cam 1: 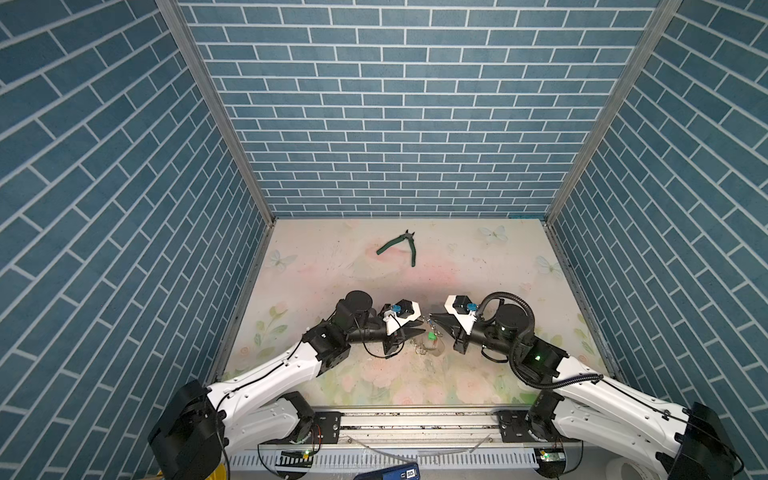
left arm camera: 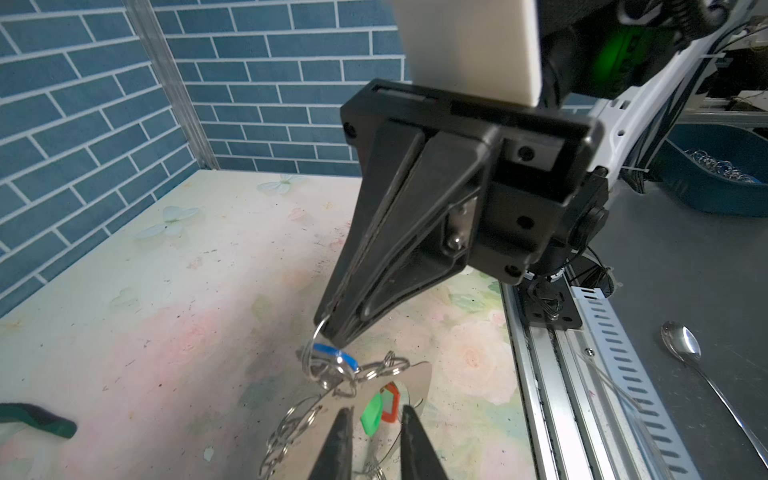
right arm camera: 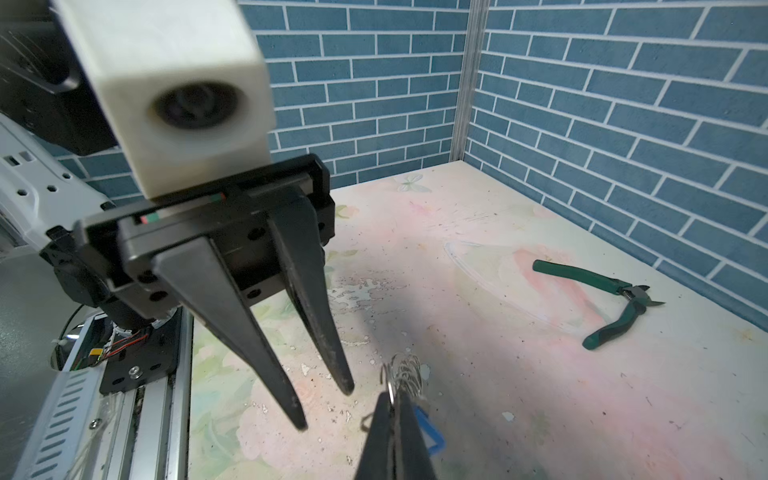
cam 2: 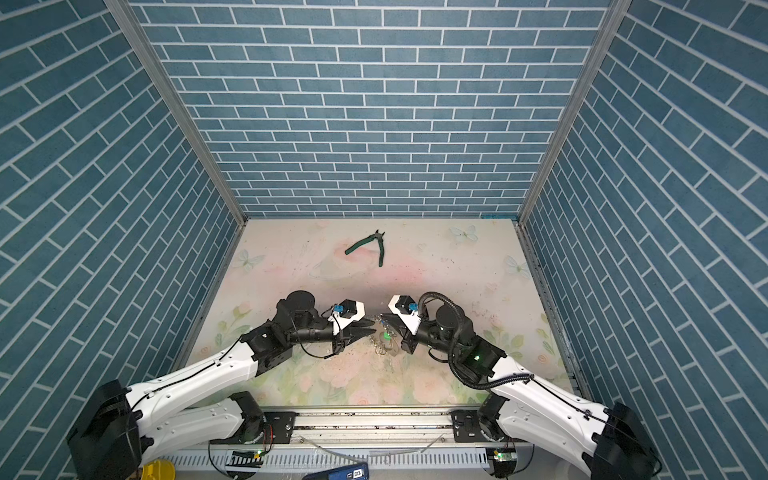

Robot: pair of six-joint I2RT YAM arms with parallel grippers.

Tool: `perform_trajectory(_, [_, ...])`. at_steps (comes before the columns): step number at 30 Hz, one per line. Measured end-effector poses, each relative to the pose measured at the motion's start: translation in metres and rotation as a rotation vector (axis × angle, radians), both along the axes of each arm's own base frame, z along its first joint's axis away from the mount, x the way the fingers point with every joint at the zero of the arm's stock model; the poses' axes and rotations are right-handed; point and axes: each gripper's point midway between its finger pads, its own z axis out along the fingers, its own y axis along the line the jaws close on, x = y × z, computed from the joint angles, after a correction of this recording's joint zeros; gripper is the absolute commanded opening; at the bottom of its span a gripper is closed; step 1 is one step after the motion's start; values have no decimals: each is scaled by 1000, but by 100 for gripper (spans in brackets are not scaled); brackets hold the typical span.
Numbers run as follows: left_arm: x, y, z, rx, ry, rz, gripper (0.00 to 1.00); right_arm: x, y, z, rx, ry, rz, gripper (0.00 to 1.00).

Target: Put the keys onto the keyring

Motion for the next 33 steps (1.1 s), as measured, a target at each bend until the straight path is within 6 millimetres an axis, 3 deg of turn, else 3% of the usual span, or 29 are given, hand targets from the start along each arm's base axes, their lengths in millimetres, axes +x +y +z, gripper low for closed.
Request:
perform_trajectory(13, [43,18,-31,98,133,344,34,24,-22,-29,-102,86,-199,0])
perform_trajectory(21, [15,10,-56,115,166,423,45,49,-30,-54,-138,208,-370,0])
perform_trajectory(27, [-2,-4,-62,116,140,440,49,64,-38,-43,-75,263,-495,0])
perform_trajectory(33, [-10,-14,-86,173,135,470,51,73,-47,-40,-23,309,-593,0])
